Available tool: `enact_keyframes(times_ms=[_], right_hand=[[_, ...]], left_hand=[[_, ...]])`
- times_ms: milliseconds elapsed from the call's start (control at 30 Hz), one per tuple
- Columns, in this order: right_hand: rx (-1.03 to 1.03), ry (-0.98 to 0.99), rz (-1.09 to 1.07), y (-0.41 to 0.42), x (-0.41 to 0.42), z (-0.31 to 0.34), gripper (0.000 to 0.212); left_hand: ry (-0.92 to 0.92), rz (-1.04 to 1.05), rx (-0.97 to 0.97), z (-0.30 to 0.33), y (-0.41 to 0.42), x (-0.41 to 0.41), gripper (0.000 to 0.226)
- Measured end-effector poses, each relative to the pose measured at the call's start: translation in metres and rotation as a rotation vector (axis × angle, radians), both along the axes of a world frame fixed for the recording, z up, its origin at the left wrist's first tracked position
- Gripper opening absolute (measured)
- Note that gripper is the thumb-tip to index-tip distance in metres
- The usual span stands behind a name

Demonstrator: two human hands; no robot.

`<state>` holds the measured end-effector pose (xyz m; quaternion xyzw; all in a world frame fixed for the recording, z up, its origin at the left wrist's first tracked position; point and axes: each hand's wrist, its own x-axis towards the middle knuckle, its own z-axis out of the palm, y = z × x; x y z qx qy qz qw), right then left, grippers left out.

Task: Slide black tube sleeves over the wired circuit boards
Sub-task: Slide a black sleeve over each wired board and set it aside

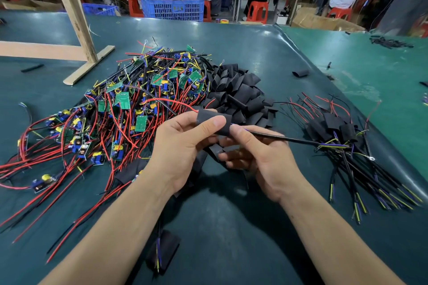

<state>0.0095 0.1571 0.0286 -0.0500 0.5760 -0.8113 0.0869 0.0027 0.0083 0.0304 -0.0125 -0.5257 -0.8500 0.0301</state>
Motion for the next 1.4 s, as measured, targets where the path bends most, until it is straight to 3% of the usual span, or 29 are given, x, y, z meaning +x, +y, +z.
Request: enact_keyframes(times_ms=[267, 367, 467, 633, 733, 833, 933, 1000, 1133, 1200, 1300, 1400], right_hand=[[0.113, 0.081, 0.113, 0.011, -0.002, 0.001, 0.014], [0.084, 0.044, -0.012, 0.01, -0.003, 0.004, 0.008], [-0.088, -0.039, -0.335, 0.024, -0.016, 0.01, 0.014], [-0.464, -0.206, -0.735, 0.079, -0.038, 0.01, 0.021], [-0.634, -0.248, -0.773, 0.097, -0.043, 0.004, 0.021], [-0.892, -0.231, -0.727, 0.098, -0.039, 0.005, 0.008], [-0.987, -0.256, -0.676, 0.093, -0.034, 0.008, 0.006], [-0.91, -0.328, -0.659, 0.088, -0.034, 0.01, 0.012], [-0.601, -0.394, -0.509, 0.073, -0.032, 0.011, 0.015], [-0.445, -0.375, -0.427, 0.063, -0.029, 0.011, 0.016], [-0.177, -0.303, -0.346, 0.052, -0.025, 0.008, 0.013], [0.016, -0.233, -0.3, 0.048, -0.022, 0.005, 0.012]], left_hand=[[-0.027, -0.058, -0.137, 0.002, -0.007, 0.001, 0.031], [-0.036, -0.084, -0.103, 0.005, -0.003, 0.002, 0.036], [-0.105, 0.017, -0.08, 0.009, -0.006, -0.001, 0.044], [-0.072, 0.169, -0.236, 0.006, -0.016, -0.005, 0.023], [-0.062, 0.208, -0.273, 0.004, -0.016, -0.006, 0.022], [-0.052, 0.199, -0.254, 0.004, -0.018, -0.006, 0.023], [-0.037, 0.189, -0.25, 0.003, -0.017, -0.006, 0.022], [0.015, 0.244, -0.388, -0.001, -0.018, -0.006, 0.02], [0.301, 0.513, -1.169, -0.009, -0.027, -0.007, 0.01], [0.275, 0.565, -1.453, -0.016, -0.032, -0.008, 0.026], [0.044, 0.408, -1.627, -0.022, -0.038, -0.011, 0.042], [0.038, 0.385, -1.573, -0.024, -0.043, -0.014, 0.036]])
